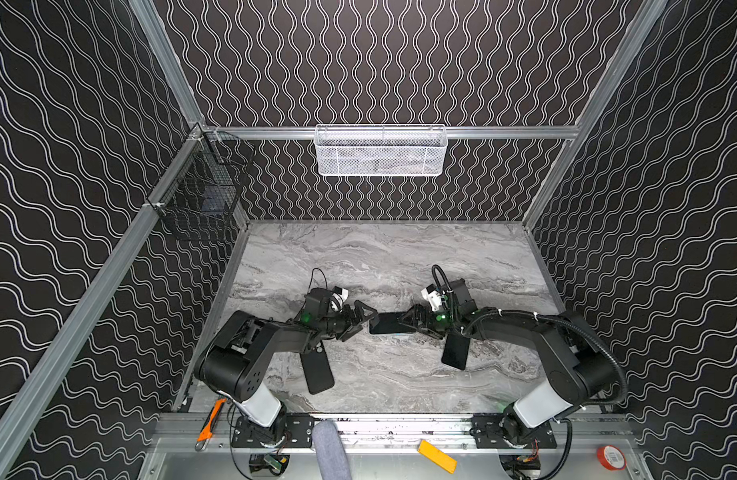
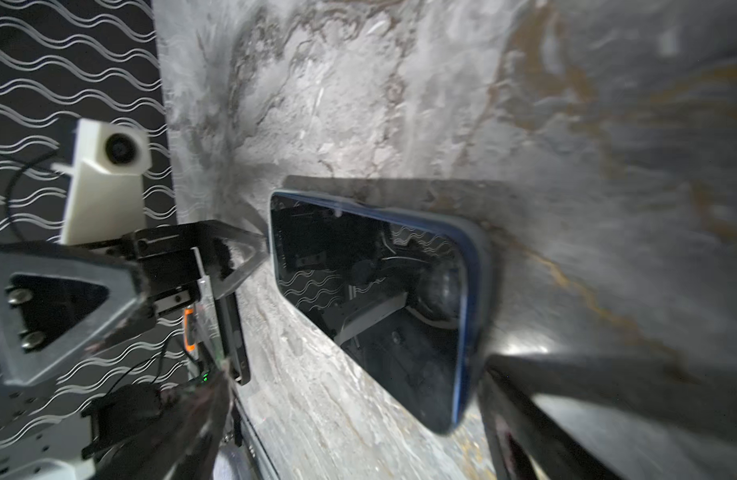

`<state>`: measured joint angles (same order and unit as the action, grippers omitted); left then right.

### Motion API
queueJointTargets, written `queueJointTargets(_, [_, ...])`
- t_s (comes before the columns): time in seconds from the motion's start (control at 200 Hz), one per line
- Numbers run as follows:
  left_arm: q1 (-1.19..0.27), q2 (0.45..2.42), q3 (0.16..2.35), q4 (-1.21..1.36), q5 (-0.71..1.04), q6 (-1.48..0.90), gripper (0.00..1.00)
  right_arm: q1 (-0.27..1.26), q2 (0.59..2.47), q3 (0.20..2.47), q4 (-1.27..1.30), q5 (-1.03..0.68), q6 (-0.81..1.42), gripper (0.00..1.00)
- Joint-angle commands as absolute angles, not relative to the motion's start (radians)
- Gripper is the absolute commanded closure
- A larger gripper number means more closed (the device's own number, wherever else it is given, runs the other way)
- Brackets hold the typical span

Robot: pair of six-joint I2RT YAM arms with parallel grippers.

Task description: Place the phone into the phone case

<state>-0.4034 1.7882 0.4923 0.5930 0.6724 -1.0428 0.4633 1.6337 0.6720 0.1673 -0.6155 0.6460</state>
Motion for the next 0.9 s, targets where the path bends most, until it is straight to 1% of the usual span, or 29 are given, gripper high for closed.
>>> queueJointTargets(0.0, [-0.408,1.802,0.502,0.641,0.669,-1.046,0.02,0.462,1.661,0.66,0.199,-0.647,0.67,0.05])
queueJointTargets(0.4, [-0.426,1.843,0.494,0.709,0.665,-1.073,0.02,0.446,1.658,0.64,0.283,-0.685,0.702,0.05])
queueJointTargets(0.526, [-0.426,1.822,0.488,0.695,0.663,-1.068,0.01,0.443,1.672,0.648,0.262,-0.663,0.699,0.06])
queueJointTargets(0.681, [-0.426,1.805,0.478,0.746,0.665,-1.092,0.02,0.444,1.717,0.655,0.241,-0.636,0.697,0.07])
queueJointTargets(0.891, [-0.426,1.796,0.48,0.805,0.684,-1.121,0.13,0.443,1.75,0.658,0.22,-0.611,0.687,0.08])
